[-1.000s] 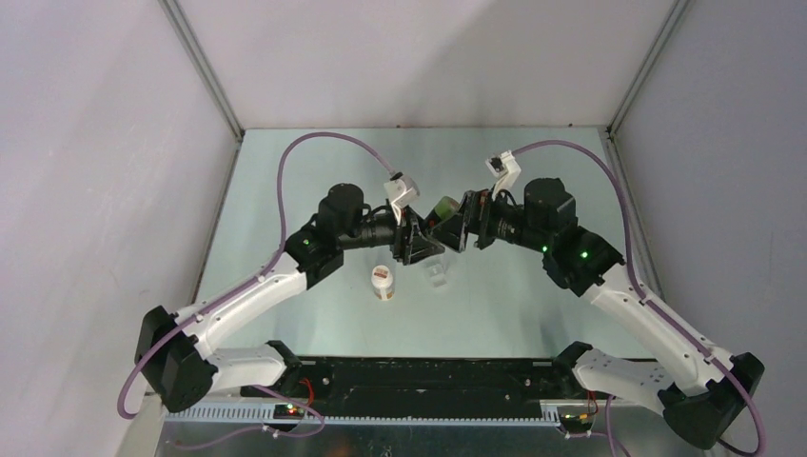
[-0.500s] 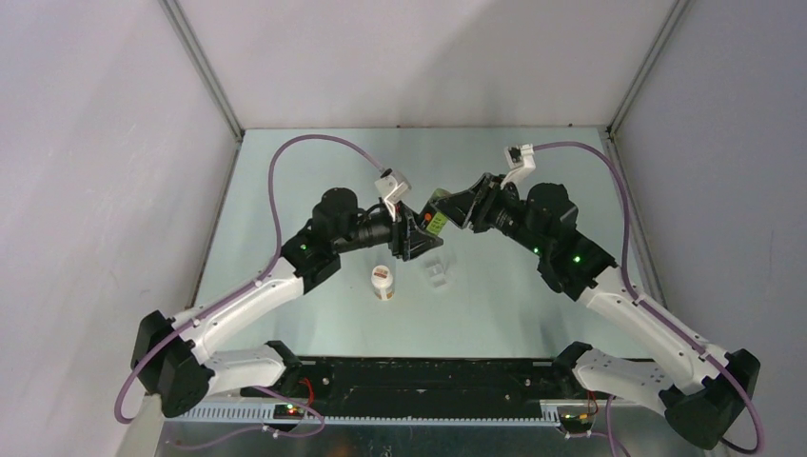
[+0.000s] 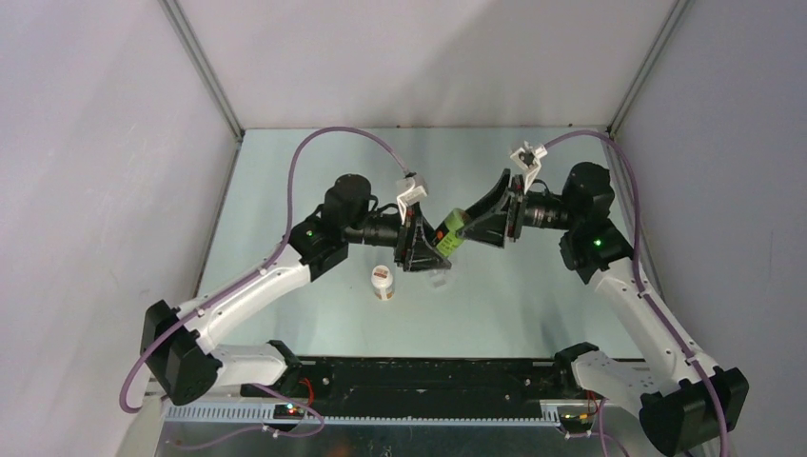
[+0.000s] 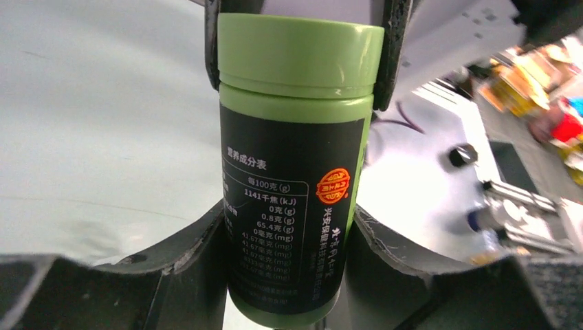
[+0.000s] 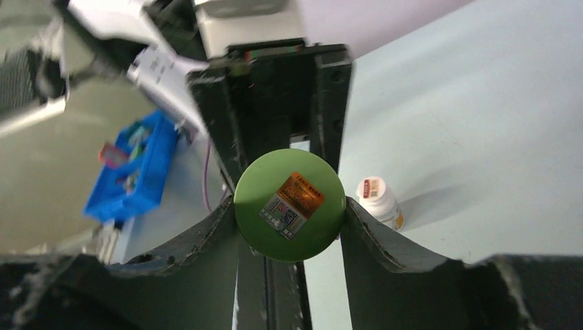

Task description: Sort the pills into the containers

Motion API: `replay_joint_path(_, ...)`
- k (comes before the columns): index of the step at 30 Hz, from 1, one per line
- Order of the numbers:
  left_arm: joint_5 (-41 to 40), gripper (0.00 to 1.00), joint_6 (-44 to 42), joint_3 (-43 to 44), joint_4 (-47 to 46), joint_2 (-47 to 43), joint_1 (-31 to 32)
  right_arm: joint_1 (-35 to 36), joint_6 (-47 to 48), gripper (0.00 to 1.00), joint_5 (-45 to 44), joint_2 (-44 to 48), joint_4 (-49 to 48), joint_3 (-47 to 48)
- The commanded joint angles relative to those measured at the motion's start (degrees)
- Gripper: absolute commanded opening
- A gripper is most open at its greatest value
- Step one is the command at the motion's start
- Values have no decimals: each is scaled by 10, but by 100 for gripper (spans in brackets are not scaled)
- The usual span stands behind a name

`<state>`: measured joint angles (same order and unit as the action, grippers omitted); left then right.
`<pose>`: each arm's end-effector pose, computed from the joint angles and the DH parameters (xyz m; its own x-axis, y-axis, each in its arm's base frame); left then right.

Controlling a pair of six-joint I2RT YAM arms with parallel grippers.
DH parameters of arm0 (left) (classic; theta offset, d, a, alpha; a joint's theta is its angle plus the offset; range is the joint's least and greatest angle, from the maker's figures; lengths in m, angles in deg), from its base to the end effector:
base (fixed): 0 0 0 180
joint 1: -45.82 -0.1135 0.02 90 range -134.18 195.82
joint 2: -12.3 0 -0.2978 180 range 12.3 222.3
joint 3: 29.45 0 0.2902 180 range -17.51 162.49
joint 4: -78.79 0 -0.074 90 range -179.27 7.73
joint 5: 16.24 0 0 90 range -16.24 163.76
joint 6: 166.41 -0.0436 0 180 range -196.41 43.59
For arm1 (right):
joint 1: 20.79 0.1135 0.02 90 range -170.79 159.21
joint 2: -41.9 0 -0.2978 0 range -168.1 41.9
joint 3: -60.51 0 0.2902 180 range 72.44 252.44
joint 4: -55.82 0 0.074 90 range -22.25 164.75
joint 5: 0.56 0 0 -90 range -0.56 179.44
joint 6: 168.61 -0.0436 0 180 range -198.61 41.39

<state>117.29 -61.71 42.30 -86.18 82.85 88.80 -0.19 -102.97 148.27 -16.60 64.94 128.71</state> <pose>0.2089 -0.2357 0.3751 -0.4187 0.1387 -0.8974 0.9070 0.1134 -0.4056 0.2181 0.1218 0.4173 -0.3968 0.0789 -0.9145 -0.8994 0.1657 0.4046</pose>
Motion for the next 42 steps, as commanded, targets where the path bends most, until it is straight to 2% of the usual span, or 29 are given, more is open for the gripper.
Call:
replay_joint_path(1, 110, 0, 37, 40, 0, 6, -6, -7, 187, 0, 198, 24, 21, 4)
replay_joint_path(3, 97, 0, 24, 41, 11, 1, -6, -14, 163, 0, 156, 31, 5, 4)
replay_joint_path(4, 85, 0, 9, 40, 16, -2, -6, -15, 130, 10, 89, 33, -8, 4)
replay_joint_path(5, 57, 0, 1, 39, 25, -9, -7, -16, 113, 56, 47, 37, -10, 4)
replay_joint_path(6, 41, 0, -16, 39, 29, -14, -7, -14, 77, 87, -28, 38, -7, 4)
replay_joint_path(8, -6, 0, -41, 34, 34, -21, -6, -12, 32, 98, -109, 40, 6, 5)
replay_joint_path(11, -59, 0, -65, 10, 4, -33, -6, 22, -28, 99, -213, 54, 21, 0)
replay_joint_path(12, -69, 0, -66, 4, -11, -38, -6, 61, -35, 99, -294, 59, 24, -2)
replay_joint_path(13, -88, 0, -67, -2, -16, -39, -6, 84, -44, 98, -340, 68, 40, -2)
replay_joint_path(14, -97, 0, -68, -3, -21, -41, -5, 137, -49, 96, -439, 72, 42, -2)
replay_joint_path(15, -111, 0, -68, -4, -23, -40, -5, 163, -62, 94, -483, 75, 40, -2)
replay_joint_path(17, -131, 0, -66, -5, -27, -41, -5, 231, -83, 89, -643, 68, 41, 1)
replay_joint_path(18, -143, 0, -65, -6, -27, -42, -5, 262, -91, 85, -679, 56, 47, 8)
replay_joint_path(21, -157, 0, -58, -11, -48, -47, -5, 302, -128, 80, -804, 31, 91, 28)
replay_joint_path(25, -155, 0, -50, -20, -60, -55, -4, 318, -149, 63, -832, 20, 96, 31)
replay_joint_path(28, -152, 0, -45, -27, -67, -57, -4, 318, -147, 59, -825, 27, 79, 30)
replay_joint_path(30, -151, 0, -45, -30, -69, -55, -4, 318, -138, 65, -814, 32, 67, 27)
replay_joint_path(31, -151, 0, -45, -30, -68, -54, -4, 317, -134, 75, -803, 35, 64, 27)
replay_joint_path(33, -151, 0, -46, -30, -65, -52, -4, 315, -131, 86, -789, 39, 60, 26)
replay_joint_path(36, -151, 0, -47, -31, -64, -50, -4, 300, -140, 87, -758, 42, 59, 27)
replay_joint_path(38, -150, 0, -46, -32, -66, -51, -4, 285, -156, 80, -734, 42, 60, 26)
replay_joint_path(40, -147, 0, -47, -32, -68, -51, -4, 271, -174, 68, -719, 38, 65, 28)
replay_joint_path(42, -143, 0, -46, -32, -71, -49, -4, 258, -191, 49, -692, 29, 75, 32)
